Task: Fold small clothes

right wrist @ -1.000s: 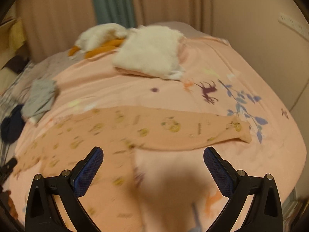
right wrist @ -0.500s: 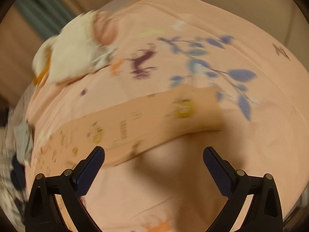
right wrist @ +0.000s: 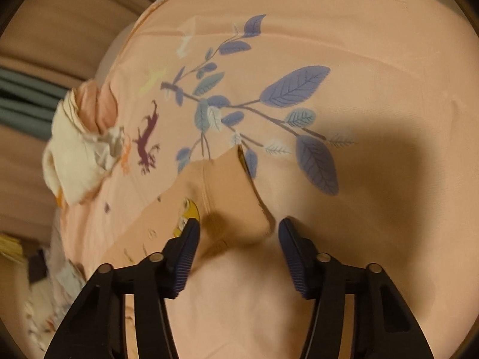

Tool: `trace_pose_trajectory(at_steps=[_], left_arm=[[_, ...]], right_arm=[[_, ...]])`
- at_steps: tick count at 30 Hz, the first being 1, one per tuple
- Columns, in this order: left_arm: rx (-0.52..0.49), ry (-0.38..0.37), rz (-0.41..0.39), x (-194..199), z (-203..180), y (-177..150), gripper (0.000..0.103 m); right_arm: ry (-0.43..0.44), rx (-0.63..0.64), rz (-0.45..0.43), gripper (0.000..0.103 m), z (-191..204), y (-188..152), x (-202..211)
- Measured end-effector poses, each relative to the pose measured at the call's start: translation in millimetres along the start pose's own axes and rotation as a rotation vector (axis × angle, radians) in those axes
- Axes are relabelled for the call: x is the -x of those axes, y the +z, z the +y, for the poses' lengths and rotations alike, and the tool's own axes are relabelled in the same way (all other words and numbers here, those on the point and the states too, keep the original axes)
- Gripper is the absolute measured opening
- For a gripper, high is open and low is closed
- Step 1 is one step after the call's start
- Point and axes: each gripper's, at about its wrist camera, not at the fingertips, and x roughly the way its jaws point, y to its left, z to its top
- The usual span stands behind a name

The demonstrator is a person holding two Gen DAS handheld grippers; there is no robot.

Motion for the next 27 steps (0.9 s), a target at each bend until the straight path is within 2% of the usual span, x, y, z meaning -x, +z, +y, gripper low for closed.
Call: trace_pose_trajectory(at_steps=[3, 5, 7, 11, 16, 19, 22, 23, 27], left_arm=[[0.005, -0.007, -0.007, 0.5, 3.1, -0.8, 0.012], [0.016, -0.005, -0.006, -0.7, 3.3, -0.7, 0.012], [0.018, -0.002, -0.004, -1.1, 2.5, -0.6, 0.012], [0.01, 0.012, -0.003, -1.3, 0.7, -0.7, 0.012], [-0.019, 0.023, -0.01, -2.5, -0.6, -0.9, 0.012], [-0.009, 0.015, -0.009, -3.8, 2.9, -0.1, 0.011], [-0.014, 0.003, -0.002, -4.4, 5.4, 0.6, 0.011], [-0.018, 0.002, -0.003, -4.1, 5.5, 0.3, 0.011], [-0.058, 0.01, -0.024, -4.1, 2.0, -3.2, 0.011]], right_arm=[[0.032, -0.017, -0.007, 0.043, -1.9, 1.3, -0.7], [-0.003, 0.007, -0.005, 0.027, -0.5, 0.4, -1.7], [-0.014, 0.015, -0.014, 0.016, -1.9, 0.5, -0.9], [0.012, -0.014, -0.033, 0.008, -8.8, 4.2, 3.8], [0.057, 0.042, -0.072, 0.008, 13.6, 4.4, 21.6], [0.096, 0.117, -0.099, 0.008, 52.2, -0.9, 31.3], [0.158, 0.239, -0.081, 0.007, 115.6, -22.8, 25.3], [0.192, 0.303, -0.063, 0.004, 145.2, -36.4, 19.3], [0.273, 0.526, 0.009, 0.004, 251.3, -103.9, -12.9]])
